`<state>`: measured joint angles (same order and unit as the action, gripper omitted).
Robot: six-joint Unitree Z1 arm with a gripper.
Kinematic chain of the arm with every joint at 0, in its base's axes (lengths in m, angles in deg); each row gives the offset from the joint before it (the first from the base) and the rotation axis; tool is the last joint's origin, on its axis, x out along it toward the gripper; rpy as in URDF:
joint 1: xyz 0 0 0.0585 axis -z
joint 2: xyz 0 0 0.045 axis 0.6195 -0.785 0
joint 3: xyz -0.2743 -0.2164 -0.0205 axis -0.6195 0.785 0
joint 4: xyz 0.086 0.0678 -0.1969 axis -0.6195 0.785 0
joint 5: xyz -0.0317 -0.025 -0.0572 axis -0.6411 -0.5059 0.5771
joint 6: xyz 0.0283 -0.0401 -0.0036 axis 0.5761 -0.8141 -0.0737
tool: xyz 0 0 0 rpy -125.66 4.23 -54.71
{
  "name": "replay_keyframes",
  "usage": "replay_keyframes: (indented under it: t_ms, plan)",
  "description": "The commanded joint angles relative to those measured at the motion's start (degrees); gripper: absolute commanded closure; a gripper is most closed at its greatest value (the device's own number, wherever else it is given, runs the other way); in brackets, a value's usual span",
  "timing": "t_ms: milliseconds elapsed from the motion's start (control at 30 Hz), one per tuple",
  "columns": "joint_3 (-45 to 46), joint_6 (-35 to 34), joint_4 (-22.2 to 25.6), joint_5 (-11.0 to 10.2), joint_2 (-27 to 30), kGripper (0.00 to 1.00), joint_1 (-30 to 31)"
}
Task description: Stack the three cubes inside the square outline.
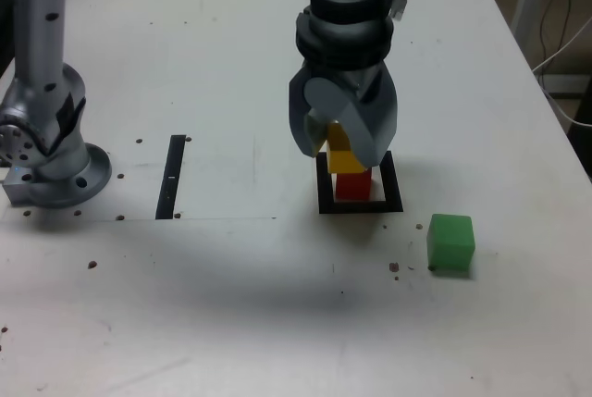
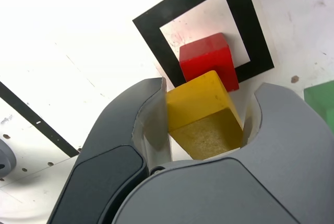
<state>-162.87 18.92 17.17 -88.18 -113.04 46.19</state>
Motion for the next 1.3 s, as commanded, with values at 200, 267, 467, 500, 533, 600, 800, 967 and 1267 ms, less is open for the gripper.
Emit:
replay_keyframes:
  t_ms: [200, 267, 467, 500, 533, 600, 800, 967, 1267]
  plan:
    - [-0.8, 0.3, -0.2, 0.5, -0.8, 0.85, -0.4]
    - [-1.0, 0.3, -0.4, 0.6, -0.8, 0.85, -0.4]
    - [-1.3, 0.3, -0.9, 0.4, -0.8, 0.84, -0.4]
    - [-1.3, 0.3, -1.0, 0.3, -0.8, 0.84, -0.4]
    - [-1.3, 0.3, -1.1, 0.3, -0.9, 0.84, -0.4]
    - [-1.2, 0.3, -1.2, 0.2, -0.9, 0.84, -0.4]
    - [-1.0, 0.3, -1.4, 0.2, -0.9, 0.84, -0.6]
    - [-0.7, 0.3, -1.4, 0.2, -1.0, 0.79, -0.8]
    - [-0.5, 0.3, -1.0, 0.2, -1.1, 0.58, -1.2]
